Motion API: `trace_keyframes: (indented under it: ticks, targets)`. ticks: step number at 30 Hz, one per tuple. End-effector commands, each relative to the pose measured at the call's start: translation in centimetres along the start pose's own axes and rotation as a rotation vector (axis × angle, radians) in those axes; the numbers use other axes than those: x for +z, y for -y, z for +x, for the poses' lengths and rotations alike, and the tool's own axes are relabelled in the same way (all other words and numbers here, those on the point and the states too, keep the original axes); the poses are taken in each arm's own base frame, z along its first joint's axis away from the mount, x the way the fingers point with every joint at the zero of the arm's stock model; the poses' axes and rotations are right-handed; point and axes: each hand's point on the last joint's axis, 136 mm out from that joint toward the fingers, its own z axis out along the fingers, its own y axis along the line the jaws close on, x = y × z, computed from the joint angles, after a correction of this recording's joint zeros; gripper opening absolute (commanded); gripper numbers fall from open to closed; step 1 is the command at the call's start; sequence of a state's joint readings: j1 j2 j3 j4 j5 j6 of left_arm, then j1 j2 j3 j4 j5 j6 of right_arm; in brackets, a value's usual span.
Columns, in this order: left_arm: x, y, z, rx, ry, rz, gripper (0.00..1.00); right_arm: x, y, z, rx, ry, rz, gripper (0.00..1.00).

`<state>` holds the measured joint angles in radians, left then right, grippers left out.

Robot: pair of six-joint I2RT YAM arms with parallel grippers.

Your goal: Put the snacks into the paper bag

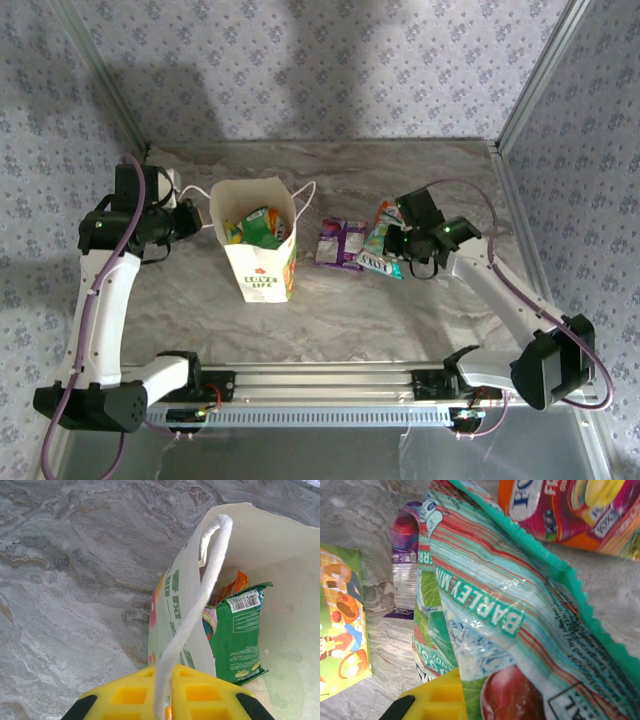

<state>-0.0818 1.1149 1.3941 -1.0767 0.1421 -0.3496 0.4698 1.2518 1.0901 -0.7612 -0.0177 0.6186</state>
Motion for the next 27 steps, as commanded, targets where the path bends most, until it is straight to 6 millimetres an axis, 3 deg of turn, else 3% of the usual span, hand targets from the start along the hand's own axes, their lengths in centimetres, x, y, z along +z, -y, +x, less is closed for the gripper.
trace_keyframes:
  ticks: [1,17,27]
  targets:
    - [-0.7,0.5,-0.6,0.015,0.023,0.009,0.11,-2.3,-1.0,-2.6,-0.075,0.093,0.011,0.11]
    - [-1.3,0.2,-0.5,0.031,0.024,-0.013,0.12,-9.1,-4.9,-9.5,-0.145,0.309,-0.041,0.09]
    - [-1.4,-0.1,0.0,0.057,0.004,-0.025,0.14,-12.5,-8.4,-13.8,-0.211,0.441,-0.113,0.09]
